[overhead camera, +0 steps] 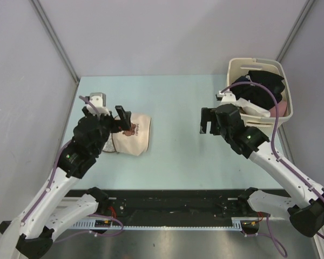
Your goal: Unzip the laundry bag and remove the bra
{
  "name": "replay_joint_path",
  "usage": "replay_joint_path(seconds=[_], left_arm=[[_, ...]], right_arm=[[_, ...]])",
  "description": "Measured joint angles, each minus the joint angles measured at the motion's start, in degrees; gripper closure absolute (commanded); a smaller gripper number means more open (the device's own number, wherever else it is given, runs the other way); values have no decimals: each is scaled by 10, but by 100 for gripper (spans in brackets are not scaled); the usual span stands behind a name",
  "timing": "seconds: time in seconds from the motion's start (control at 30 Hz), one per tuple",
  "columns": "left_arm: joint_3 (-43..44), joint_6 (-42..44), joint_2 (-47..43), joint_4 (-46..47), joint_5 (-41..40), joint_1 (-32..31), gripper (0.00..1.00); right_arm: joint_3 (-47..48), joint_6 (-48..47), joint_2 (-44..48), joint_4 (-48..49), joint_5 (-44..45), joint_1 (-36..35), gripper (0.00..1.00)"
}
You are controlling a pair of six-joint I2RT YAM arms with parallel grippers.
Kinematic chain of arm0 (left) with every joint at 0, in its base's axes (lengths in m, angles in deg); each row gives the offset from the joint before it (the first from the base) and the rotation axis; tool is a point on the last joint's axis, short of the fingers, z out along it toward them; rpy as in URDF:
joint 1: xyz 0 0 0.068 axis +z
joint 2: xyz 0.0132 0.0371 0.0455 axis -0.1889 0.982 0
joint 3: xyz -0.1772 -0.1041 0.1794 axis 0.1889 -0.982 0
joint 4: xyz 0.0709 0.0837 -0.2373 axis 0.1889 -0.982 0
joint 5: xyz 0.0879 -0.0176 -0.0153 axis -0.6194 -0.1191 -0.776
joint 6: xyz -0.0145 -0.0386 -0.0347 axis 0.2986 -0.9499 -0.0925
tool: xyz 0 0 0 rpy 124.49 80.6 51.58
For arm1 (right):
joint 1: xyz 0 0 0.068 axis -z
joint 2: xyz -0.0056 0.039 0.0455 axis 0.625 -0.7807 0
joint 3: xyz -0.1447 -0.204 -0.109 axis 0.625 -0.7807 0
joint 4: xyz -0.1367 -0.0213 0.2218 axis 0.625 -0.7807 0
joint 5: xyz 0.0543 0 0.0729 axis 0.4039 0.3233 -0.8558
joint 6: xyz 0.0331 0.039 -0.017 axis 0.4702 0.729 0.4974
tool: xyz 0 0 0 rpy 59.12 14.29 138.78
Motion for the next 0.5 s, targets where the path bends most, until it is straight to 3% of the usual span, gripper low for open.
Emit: replay_joint_path(seconds=[0.27,0.5], left_arm=[[-45,-21,-11,-90,-5,0,0],[-56,-22,-38,-95,-3,0,0]], right_arm=[[-30,11,5,0,-17,-4,0],[-31,15,45,0,-16,-6,0]])
